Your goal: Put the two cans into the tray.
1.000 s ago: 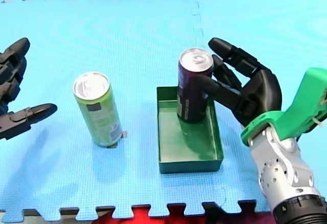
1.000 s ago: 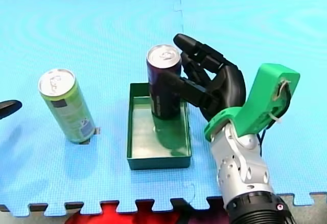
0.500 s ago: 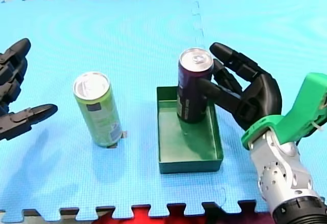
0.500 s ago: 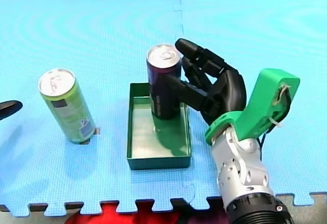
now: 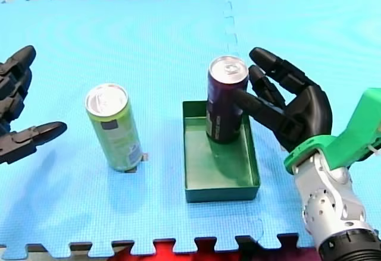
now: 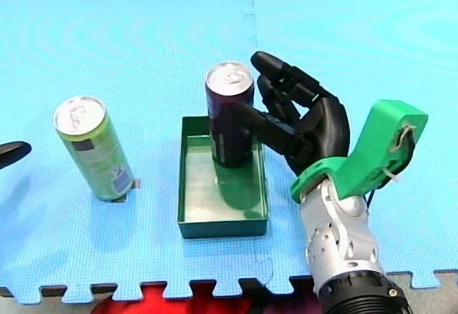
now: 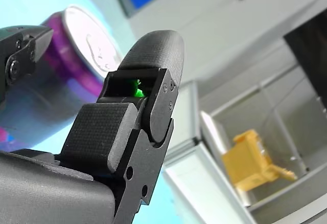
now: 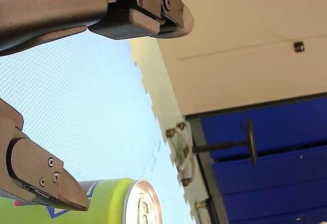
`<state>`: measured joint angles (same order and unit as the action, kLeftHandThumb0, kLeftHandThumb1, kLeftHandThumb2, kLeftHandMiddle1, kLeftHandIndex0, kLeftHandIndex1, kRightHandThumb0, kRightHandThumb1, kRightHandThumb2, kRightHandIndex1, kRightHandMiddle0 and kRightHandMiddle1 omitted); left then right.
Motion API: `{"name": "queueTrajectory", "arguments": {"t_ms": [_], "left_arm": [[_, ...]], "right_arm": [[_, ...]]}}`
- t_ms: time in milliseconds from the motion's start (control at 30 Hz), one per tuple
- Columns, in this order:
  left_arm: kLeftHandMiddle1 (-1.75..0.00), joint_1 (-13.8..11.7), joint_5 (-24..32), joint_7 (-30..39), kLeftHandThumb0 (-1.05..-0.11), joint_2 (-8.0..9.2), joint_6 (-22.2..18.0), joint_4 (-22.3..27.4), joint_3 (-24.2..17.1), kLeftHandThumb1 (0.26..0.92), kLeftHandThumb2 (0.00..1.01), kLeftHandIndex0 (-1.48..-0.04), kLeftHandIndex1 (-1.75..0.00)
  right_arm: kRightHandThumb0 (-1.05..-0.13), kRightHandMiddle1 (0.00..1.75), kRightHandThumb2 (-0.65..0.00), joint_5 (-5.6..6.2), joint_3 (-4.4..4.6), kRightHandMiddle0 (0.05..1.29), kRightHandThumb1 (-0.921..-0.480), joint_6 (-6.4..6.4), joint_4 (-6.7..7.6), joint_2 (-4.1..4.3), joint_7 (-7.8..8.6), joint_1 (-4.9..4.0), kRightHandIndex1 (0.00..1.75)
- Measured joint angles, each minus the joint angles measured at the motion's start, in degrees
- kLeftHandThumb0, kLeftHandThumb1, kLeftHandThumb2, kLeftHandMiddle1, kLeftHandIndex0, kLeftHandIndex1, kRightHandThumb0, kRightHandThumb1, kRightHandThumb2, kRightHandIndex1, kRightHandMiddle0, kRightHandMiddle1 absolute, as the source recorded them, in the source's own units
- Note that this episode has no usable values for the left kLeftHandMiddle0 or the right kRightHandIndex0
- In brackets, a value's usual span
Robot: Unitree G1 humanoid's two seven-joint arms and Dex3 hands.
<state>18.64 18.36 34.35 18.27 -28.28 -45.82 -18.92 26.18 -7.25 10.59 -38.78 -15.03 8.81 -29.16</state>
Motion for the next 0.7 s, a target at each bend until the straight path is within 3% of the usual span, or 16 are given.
{"name": "queueTrajectory", "arguments": {"t_ms": [167, 233, 367, 467, 700], "left_arm": [[0.00, 0.4, 0.0, 0.0, -1.021, 0.31, 0.2, -0.5, -0.1, 0.689, 0.00, -0.32, 0.00], [0.00, 0.5, 0.0, 0.0, -1.022, 0.38, 0.2, -0.8, -0.1, 0.690, 0.00, -0.32, 0.00], [0.00, 0.7, 0.0, 0.0, -1.024, 0.40, 0.2, -1.1, -0.1, 0.692, 0.00, -0.32, 0.00], [0.00, 0.8, 0.0, 0.0, -1.027, 0.41, 0.2, -1.1, -0.1, 0.692, 0.00, -0.32, 0.00], [0.00, 0.8, 0.0, -0.2, -1.032, 0.51, 0.2, -1.2, -0.1, 0.694, 0.00, -0.32, 0.00]], "right_arm": [[-0.313, 0.00, 0.000, 2.09, -3.18, 1.24, -0.783, 0.30, 0.65, 0.68, 3.76, 0.11, 0.00], [-0.313, 0.00, 0.000, 2.35, -4.05, 1.24, -0.783, 0.38, 0.74, 0.75, 4.47, 0.16, 0.00], [-0.314, 0.00, -0.001, 1.90, -5.26, 1.24, -0.787, 1.00, 1.48, 0.90, 4.28, 0.71, 0.00], [-0.316, 0.00, -0.002, 1.45, -6.16, 1.24, -0.790, 1.26, 2.12, 1.46, 3.87, 1.71, 0.00], [-0.314, 0.00, 0.000, -0.42, -6.44, 1.24, -0.780, 0.83, 5.61, 1.59, 1.27, 3.91, 0.00]]}}
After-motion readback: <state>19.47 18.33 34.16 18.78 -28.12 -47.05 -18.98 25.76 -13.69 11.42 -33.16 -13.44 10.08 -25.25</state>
